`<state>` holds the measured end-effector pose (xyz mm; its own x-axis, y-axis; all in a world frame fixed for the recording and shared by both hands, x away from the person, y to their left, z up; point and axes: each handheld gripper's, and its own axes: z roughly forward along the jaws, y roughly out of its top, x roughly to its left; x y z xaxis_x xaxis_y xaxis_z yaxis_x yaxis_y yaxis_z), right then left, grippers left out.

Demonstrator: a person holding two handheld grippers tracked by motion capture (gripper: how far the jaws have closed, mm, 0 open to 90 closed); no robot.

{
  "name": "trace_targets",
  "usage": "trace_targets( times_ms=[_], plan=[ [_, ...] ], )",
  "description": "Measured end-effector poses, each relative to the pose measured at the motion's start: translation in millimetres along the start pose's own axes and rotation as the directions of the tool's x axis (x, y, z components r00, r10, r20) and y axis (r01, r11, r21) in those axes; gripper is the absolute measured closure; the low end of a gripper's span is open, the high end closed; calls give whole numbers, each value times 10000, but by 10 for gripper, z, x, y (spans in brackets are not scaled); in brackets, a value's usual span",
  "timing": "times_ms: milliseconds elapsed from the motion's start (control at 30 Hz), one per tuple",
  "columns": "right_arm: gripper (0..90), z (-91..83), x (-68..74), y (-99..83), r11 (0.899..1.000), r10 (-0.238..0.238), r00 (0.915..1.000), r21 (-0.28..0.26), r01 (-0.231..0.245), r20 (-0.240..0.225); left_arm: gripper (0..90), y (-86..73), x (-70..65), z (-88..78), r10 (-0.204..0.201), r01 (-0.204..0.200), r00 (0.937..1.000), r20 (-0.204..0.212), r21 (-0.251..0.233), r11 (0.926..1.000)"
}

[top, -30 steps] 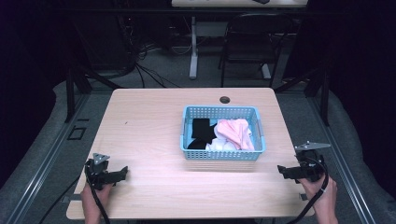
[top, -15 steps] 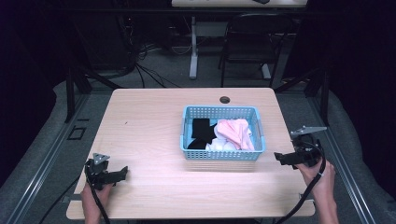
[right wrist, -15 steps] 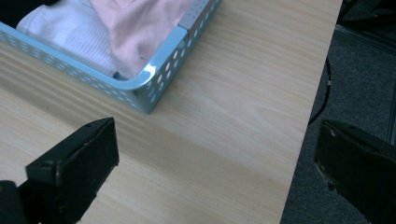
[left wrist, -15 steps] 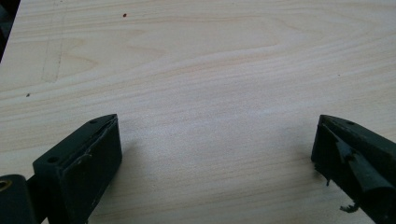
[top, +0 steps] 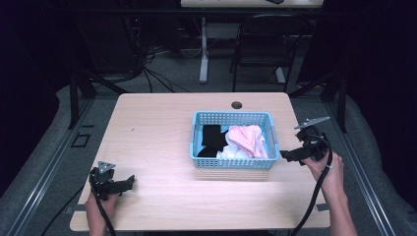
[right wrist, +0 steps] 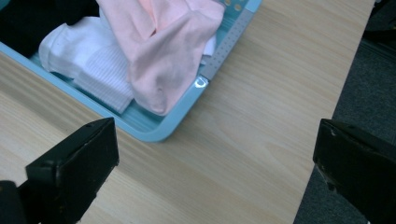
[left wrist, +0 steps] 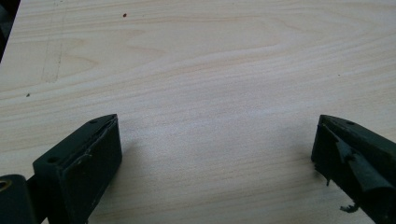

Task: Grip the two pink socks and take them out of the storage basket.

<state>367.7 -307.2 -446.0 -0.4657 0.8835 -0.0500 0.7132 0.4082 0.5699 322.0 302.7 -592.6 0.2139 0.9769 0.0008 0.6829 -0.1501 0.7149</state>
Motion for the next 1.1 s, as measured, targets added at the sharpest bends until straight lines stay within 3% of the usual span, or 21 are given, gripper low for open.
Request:
trace_targets(
  times_ms=[300, 667, 1033, 1100],
  plan=[
    [0, 99, 100, 254, 9987, -449, 9984, 230, 458, -355, 17, 0, -2, 2, -36, 36, 10000, 0, -26, 10000],
    [0, 338, 299, 584, 9941, -951, 9901, 428, 999, -1030, 17, 0, -1, 3, -43, 43, 10000, -2, -30, 10000],
    [0, 659, 506, 842, 9826, -1470, 9753, 889, 1632, -1650, 17, 0, 0, 4, -33, 33, 10000, -2, -41, 10000],
    [0, 738, 548, 877, 9792, -1558, 9693, 996, 1770, -1902, 17, 0, 0, 4, -34, 34, 10000, 0, -40, 10000]
  ],
)
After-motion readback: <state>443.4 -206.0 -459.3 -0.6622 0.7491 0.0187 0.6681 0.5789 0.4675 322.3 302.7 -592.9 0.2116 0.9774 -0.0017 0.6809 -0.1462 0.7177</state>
